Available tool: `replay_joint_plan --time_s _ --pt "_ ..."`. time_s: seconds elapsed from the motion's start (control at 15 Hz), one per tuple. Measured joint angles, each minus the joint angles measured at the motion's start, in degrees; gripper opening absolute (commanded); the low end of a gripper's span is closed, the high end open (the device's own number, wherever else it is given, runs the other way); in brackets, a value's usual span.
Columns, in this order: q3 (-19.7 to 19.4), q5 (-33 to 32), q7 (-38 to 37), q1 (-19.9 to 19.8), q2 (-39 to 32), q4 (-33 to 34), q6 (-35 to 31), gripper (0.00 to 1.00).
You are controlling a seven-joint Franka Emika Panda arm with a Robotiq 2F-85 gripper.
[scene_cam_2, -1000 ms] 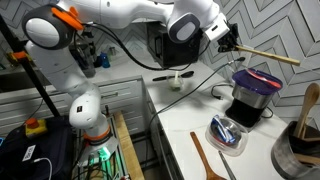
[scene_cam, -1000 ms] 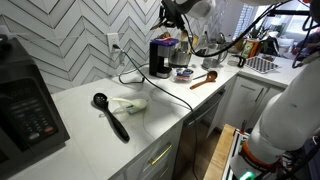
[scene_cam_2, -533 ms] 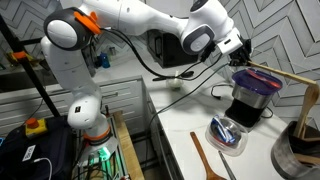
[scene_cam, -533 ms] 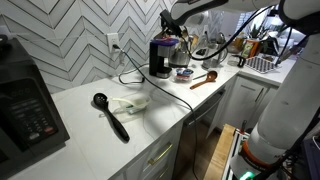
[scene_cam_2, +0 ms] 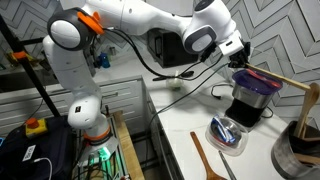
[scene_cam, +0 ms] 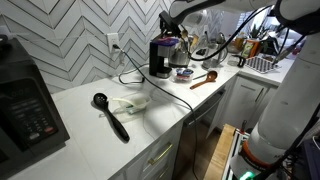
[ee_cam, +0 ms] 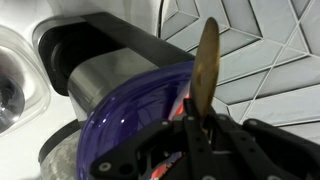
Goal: Remove the wooden spoon from the lunchbox on the right and put it on the coffee machine
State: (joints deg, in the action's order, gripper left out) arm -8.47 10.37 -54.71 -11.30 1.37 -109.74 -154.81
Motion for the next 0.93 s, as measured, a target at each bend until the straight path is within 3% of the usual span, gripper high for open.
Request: replay_joint_plan --time_s 0.13,0.2,0.33,0.8,0.93 --pt "0.00 0.63 0.22 0.14 0.19 0.28 1.16 0.06" --pt "0.00 0.87 0.30 0.13 0.22 0.32 1.76 0.35" --pt "-0.04 1.12 0.30 0.12 0.23 0.33 3.54 0.40" --pt "-0.16 2.09 0.92 0.10 0.92 1.07 7.42 0.93" --pt "-0.16 2.68 1.37 0.10 2.01 1.37 8.23 1.00"
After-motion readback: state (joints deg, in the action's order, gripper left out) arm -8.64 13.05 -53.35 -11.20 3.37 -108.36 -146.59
